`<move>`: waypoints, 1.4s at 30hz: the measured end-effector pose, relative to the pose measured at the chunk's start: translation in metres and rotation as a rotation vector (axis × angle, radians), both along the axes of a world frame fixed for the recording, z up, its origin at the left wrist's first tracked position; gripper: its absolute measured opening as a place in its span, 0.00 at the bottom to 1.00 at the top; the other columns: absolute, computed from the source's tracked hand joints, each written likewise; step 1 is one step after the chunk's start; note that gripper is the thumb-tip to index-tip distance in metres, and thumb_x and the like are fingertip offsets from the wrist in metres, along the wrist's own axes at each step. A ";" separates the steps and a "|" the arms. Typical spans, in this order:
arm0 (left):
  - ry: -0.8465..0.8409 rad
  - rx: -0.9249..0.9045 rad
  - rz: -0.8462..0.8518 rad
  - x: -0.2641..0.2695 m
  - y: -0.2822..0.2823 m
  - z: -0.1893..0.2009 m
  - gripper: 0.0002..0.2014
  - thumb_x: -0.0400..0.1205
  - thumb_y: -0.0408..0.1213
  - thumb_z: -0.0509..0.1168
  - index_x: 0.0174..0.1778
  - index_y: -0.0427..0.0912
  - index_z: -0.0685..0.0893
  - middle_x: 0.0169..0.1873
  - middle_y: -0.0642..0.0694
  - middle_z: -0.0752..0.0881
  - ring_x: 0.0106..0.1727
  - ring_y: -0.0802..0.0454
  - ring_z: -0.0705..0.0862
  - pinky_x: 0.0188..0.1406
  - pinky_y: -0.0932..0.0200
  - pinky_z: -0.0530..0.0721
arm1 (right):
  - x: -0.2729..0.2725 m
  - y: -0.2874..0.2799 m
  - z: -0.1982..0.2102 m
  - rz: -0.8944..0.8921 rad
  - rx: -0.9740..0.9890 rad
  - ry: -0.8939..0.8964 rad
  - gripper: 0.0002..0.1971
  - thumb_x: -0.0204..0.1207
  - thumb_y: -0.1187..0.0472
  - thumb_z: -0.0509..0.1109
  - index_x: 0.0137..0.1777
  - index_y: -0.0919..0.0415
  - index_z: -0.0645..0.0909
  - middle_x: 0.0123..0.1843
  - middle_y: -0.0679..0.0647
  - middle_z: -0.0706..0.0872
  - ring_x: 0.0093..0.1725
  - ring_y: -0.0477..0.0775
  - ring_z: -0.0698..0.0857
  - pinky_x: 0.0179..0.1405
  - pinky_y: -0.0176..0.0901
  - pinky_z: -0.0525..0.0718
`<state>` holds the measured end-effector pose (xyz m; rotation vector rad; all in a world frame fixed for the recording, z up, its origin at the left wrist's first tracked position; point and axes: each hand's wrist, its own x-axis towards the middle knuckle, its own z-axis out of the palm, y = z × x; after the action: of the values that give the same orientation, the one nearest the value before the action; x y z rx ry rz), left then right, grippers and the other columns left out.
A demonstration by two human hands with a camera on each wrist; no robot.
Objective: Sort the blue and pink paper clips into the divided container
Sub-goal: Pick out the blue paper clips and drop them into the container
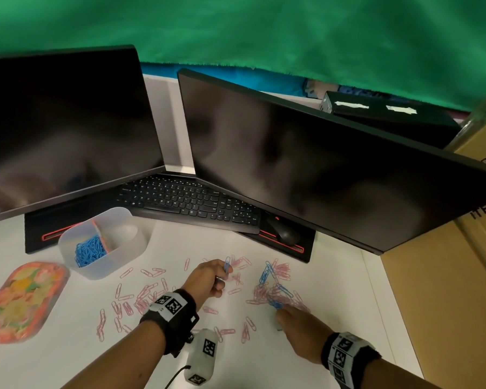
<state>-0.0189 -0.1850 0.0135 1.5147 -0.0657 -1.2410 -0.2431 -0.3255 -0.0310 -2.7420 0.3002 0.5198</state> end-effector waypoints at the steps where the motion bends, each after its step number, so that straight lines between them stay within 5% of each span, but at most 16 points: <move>1: 0.017 -0.011 0.016 0.001 0.003 0.002 0.09 0.63 0.30 0.60 0.37 0.38 0.81 0.31 0.44 0.73 0.25 0.51 0.67 0.25 0.61 0.67 | 0.001 0.002 0.001 0.010 0.021 0.013 0.09 0.75 0.70 0.57 0.52 0.61 0.73 0.52 0.57 0.77 0.46 0.52 0.73 0.40 0.36 0.66; 5: 0.100 -0.082 0.074 0.008 0.019 0.011 0.09 0.61 0.33 0.61 0.36 0.38 0.78 0.30 0.44 0.74 0.24 0.52 0.68 0.28 0.60 0.67 | 0.006 0.011 0.003 -0.006 0.152 -0.012 0.05 0.78 0.65 0.54 0.49 0.54 0.66 0.41 0.49 0.68 0.39 0.47 0.67 0.35 0.38 0.61; 8: 0.161 -0.128 0.134 0.018 0.034 0.017 0.02 0.73 0.33 0.61 0.37 0.40 0.76 0.30 0.45 0.73 0.23 0.53 0.68 0.28 0.59 0.65 | 0.029 0.025 0.021 -0.162 0.304 -0.096 0.12 0.83 0.59 0.52 0.39 0.45 0.56 0.33 0.45 0.64 0.31 0.43 0.63 0.32 0.35 0.63; 13: 0.231 -0.116 0.307 0.040 0.066 0.019 0.12 0.84 0.42 0.59 0.37 0.43 0.76 0.28 0.47 0.74 0.22 0.53 0.69 0.24 0.60 0.68 | 0.107 0.051 0.053 -0.451 0.813 -0.123 0.12 0.83 0.63 0.52 0.38 0.50 0.59 0.34 0.53 0.64 0.32 0.49 0.64 0.31 0.44 0.65; 16: 0.226 -0.091 0.440 0.058 0.088 0.022 0.11 0.85 0.42 0.58 0.38 0.43 0.76 0.27 0.47 0.74 0.21 0.53 0.69 0.21 0.63 0.69 | 0.163 0.074 0.066 -0.480 0.986 -0.130 0.10 0.80 0.69 0.51 0.41 0.55 0.60 0.32 0.55 0.69 0.29 0.51 0.68 0.27 0.41 0.67; 19: 0.159 -0.081 0.571 0.080 0.114 0.029 0.09 0.85 0.39 0.57 0.40 0.42 0.77 0.25 0.47 0.75 0.22 0.52 0.71 0.19 0.63 0.70 | 0.222 0.106 0.080 -0.408 0.979 -0.113 0.10 0.79 0.70 0.52 0.41 0.54 0.60 0.31 0.57 0.73 0.28 0.54 0.72 0.26 0.44 0.69; 25: -0.041 -0.034 0.693 0.130 0.147 0.051 0.10 0.83 0.33 0.56 0.41 0.42 0.82 0.30 0.44 0.80 0.26 0.51 0.78 0.27 0.59 0.76 | 0.325 0.161 0.105 -0.207 0.634 -0.137 0.11 0.78 0.64 0.55 0.38 0.49 0.60 0.34 0.54 0.74 0.35 0.56 0.75 0.35 0.46 0.76; 28: -0.088 -0.005 0.726 0.152 0.152 0.061 0.12 0.85 0.33 0.55 0.41 0.42 0.82 0.31 0.43 0.82 0.30 0.49 0.80 0.34 0.56 0.81 | 0.359 0.179 0.112 -0.156 0.563 -0.116 0.05 0.80 0.66 0.55 0.47 0.56 0.63 0.37 0.52 0.75 0.37 0.54 0.75 0.34 0.37 0.78; 35: -0.166 0.100 0.697 0.180 0.161 0.056 0.15 0.84 0.31 0.57 0.66 0.33 0.79 0.46 0.45 0.81 0.45 0.49 0.80 0.62 0.42 0.80 | 0.398 0.199 0.097 -0.126 0.437 0.006 0.10 0.80 0.66 0.61 0.59 0.59 0.69 0.58 0.63 0.82 0.57 0.62 0.83 0.46 0.46 0.81; 37: -0.227 0.164 0.647 0.181 0.162 0.055 0.13 0.85 0.29 0.54 0.60 0.41 0.80 0.49 0.46 0.79 0.51 0.48 0.77 0.63 0.44 0.79 | 0.401 0.199 0.090 -0.138 0.435 -0.007 0.14 0.81 0.65 0.61 0.66 0.60 0.71 0.61 0.62 0.82 0.59 0.61 0.83 0.46 0.45 0.80; 39: -0.251 0.200 0.663 0.183 0.160 0.051 0.10 0.86 0.31 0.54 0.49 0.48 0.78 0.43 0.49 0.77 0.46 0.50 0.77 0.63 0.45 0.80 | 0.401 0.198 0.085 -0.153 0.454 -0.024 0.17 0.82 0.65 0.59 0.70 0.61 0.72 0.62 0.63 0.83 0.59 0.61 0.84 0.47 0.45 0.80; 42: -0.317 0.174 0.688 0.182 0.156 0.043 0.04 0.85 0.36 0.58 0.50 0.48 0.78 0.43 0.50 0.79 0.48 0.49 0.78 0.63 0.45 0.80 | 0.392 0.188 0.089 -0.199 0.542 -0.097 0.18 0.80 0.67 0.57 0.69 0.63 0.75 0.61 0.63 0.84 0.60 0.61 0.83 0.57 0.50 0.84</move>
<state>0.1636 -0.0294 0.0567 1.6734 0.3388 -0.4641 0.1485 -0.1376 0.0576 -2.1767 0.3450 0.3489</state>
